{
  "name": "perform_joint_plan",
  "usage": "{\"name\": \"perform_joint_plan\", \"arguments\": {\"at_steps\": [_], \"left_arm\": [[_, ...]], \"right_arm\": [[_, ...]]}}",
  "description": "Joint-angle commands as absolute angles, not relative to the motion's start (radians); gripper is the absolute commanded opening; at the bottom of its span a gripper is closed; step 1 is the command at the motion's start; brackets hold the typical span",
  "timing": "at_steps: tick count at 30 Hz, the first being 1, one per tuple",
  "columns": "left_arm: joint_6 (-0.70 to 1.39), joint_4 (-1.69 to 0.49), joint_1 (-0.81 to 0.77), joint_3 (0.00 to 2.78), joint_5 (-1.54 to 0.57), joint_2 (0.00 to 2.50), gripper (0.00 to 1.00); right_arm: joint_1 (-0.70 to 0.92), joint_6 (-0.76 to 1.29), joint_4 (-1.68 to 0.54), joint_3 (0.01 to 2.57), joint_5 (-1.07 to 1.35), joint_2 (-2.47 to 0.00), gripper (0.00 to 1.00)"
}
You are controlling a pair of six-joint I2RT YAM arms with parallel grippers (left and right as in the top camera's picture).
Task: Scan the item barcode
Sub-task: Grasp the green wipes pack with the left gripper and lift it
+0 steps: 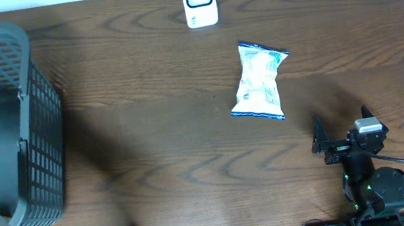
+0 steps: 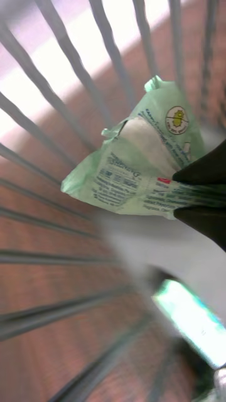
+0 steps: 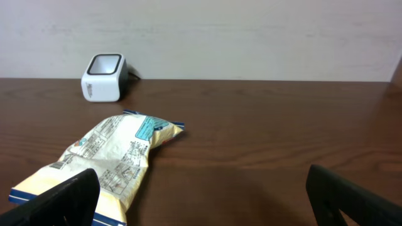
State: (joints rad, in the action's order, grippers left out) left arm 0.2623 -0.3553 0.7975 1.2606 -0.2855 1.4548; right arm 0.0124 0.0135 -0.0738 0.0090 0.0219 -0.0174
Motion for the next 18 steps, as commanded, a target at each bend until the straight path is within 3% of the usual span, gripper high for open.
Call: {"name": "perform_joint_plan", "arguments": {"at_steps": [1,4,9,14,18], "left_arm": [[0.408,-0.311,0.801,1.289,-0.288,1.301,0.07],[0.554,-0.273,0.791,1.289,-0.311,1.216,0.07],[0.684,-0.141,0.670,1.289,-0.564,1.148,0.07],[0.707,-0.111,0.379,1.289,-0.610,1.152,0.07],[0.606,-0.139,0.117,1.286,-0.609,1.187,0.08]], "right_arm": [[0.000,0.006,-0.075,0.006,0.020,-0.014,0.99],[0.000,0.006,-0.075,0.006,0.020,-0.014,0.99],[0.000,0.006,-0.076,0.006,0.020,-0.014,0.99],[0.000,0.006,-0.075,0.006,0.020,-0.014,0.99],[0.000,0.006,-0.076,0.006,0.020,-0.014,0.99]]}}
